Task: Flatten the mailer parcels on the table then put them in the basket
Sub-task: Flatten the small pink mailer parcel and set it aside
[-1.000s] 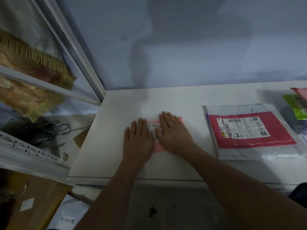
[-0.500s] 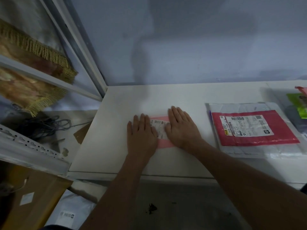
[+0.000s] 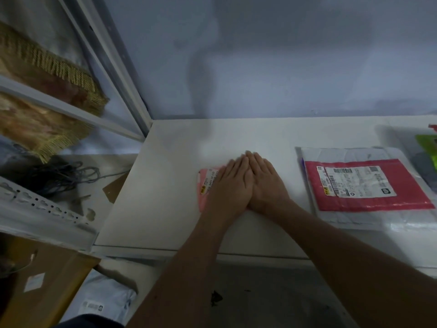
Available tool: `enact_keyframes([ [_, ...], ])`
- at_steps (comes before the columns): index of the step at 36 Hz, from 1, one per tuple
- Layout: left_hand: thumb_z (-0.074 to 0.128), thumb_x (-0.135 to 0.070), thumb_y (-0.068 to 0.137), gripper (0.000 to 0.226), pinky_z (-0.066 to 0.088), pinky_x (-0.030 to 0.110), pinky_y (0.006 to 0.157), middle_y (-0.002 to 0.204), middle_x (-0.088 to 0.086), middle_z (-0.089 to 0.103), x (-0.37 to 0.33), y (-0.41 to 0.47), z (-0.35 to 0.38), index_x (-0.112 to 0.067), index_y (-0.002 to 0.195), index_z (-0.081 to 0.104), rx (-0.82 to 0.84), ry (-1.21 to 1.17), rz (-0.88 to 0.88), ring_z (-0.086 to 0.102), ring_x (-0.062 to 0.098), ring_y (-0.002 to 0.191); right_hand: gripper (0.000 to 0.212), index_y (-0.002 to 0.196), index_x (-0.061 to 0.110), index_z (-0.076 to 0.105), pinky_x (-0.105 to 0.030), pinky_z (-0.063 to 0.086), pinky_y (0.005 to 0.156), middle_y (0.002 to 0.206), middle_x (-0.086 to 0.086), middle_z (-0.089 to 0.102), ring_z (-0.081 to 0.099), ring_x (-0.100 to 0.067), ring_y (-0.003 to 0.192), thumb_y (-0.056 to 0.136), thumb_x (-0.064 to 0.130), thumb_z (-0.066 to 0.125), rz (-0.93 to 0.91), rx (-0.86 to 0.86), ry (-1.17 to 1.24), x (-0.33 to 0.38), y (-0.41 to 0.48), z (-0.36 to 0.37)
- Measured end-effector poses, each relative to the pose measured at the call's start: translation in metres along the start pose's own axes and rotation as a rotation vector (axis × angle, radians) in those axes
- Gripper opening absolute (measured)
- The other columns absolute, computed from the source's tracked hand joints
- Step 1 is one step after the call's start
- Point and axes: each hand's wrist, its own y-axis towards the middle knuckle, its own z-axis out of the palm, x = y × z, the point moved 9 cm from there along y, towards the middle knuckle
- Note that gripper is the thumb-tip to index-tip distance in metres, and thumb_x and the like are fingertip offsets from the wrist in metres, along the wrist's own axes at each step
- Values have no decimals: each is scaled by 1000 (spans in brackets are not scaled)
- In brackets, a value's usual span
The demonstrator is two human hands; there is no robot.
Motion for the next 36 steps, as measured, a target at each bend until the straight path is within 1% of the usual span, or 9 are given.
enact_keyframes([
  [4,-6,-41,89,74,6,30,119,157,1,23,11,-7,-7,-14,151,24,-42,97,-18,16,15,146,81,154,8,8,-38,-1,120,161,-13,7,1,-27,149,83,43,-10,4,-17,-44,1,2,1],
  [7,11,-37,95,64,23,40,114,144,10,48,20,-17,-16,-8,137,50,-133,197,-34,40,26,136,81,153,7,8,-37,-1,121,161,-12,6,1,-25,149,84,42,-13,47,-23,-13,-1,3,3],
  [9,20,-35,97,58,31,43,110,138,13,53,28,-21,-18,-5,131,56,-176,209,-34,47,29,131,77,153,7,9,-36,-1,121,161,-12,6,2,-24,149,88,43,-10,64,-34,5,-1,3,1],
  [14,20,-36,95,60,28,43,112,146,13,44,45,-27,-23,-4,140,46,-170,261,-93,39,28,137,72,153,6,12,-36,2,122,161,-12,10,5,-24,149,92,43,1,75,-30,17,-1,4,-1],
  [22,28,-30,91,57,37,46,105,139,15,52,45,-26,-23,-2,133,54,-185,287,-103,48,31,130,68,153,7,14,-36,2,121,161,-12,12,6,-23,149,98,45,13,97,-32,31,-1,3,-3],
  [24,23,-32,92,60,33,45,109,143,15,47,45,-27,-22,-2,137,49,-174,279,-100,44,31,133,70,153,7,14,-37,2,121,161,-12,12,7,-23,149,96,47,10,103,-32,30,0,3,-2],
  [28,6,-38,92,69,16,41,116,154,12,29,43,-26,-19,-6,148,31,-136,295,-81,24,29,144,78,153,7,16,-38,4,121,160,-13,14,8,-24,149,89,50,0,107,-38,33,1,4,-2],
  [33,11,-38,93,66,19,42,115,152,12,33,45,-26,-20,-6,146,36,-145,302,-98,28,29,142,73,153,7,14,-38,3,121,160,-13,13,7,-24,149,93,47,7,118,-36,37,0,4,-4],
  [36,4,-40,92,70,14,41,117,156,11,26,43,-26,-19,-8,149,29,-127,302,-89,21,28,145,68,153,8,14,-39,4,121,161,-13,12,7,-25,149,97,45,13,117,-34,28,1,4,-1],
])
